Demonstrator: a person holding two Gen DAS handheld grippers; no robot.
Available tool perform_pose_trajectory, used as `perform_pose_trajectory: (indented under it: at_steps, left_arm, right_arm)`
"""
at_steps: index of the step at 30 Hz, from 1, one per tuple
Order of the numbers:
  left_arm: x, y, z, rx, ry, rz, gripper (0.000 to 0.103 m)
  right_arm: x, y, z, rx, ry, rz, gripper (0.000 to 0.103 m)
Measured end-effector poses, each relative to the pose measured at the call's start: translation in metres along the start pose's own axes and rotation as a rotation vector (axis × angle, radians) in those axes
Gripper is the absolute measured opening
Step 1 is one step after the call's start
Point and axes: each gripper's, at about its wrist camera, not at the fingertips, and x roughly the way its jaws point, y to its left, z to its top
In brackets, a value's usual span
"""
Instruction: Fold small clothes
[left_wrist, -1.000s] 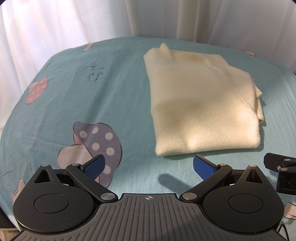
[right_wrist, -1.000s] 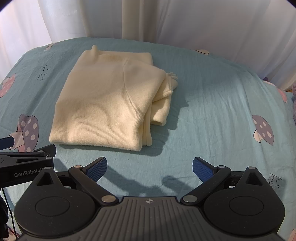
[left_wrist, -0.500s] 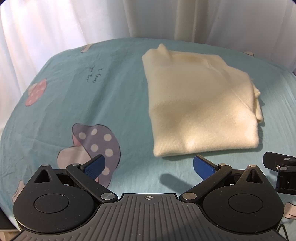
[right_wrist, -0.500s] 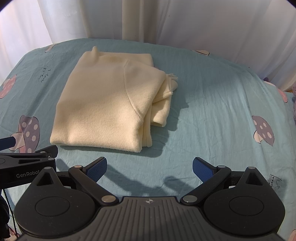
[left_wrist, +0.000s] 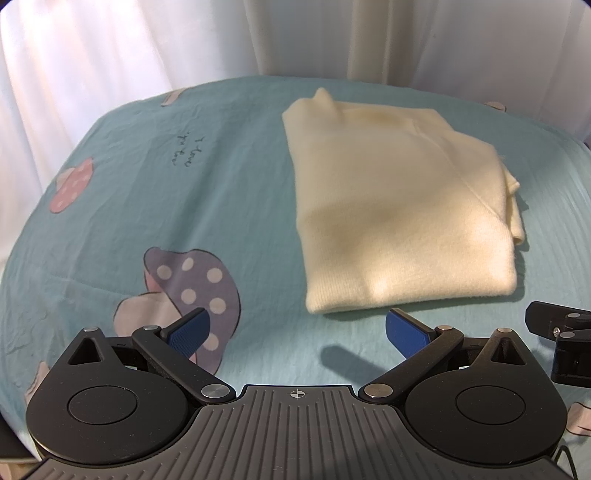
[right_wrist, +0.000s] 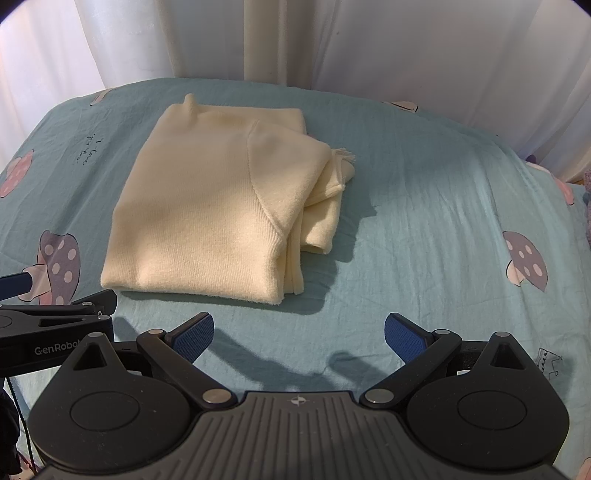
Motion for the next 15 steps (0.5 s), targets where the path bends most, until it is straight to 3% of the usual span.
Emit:
perform_pose_trajectory:
  at_steps: [15]
  left_arm:
    - [0.0,0.0002,0.0001,0.002,-0.002,-0.005,0.103]
  right_arm:
    - [0.0001,-0.0008,-0.0003,0.003,0.0,0.002,0.099]
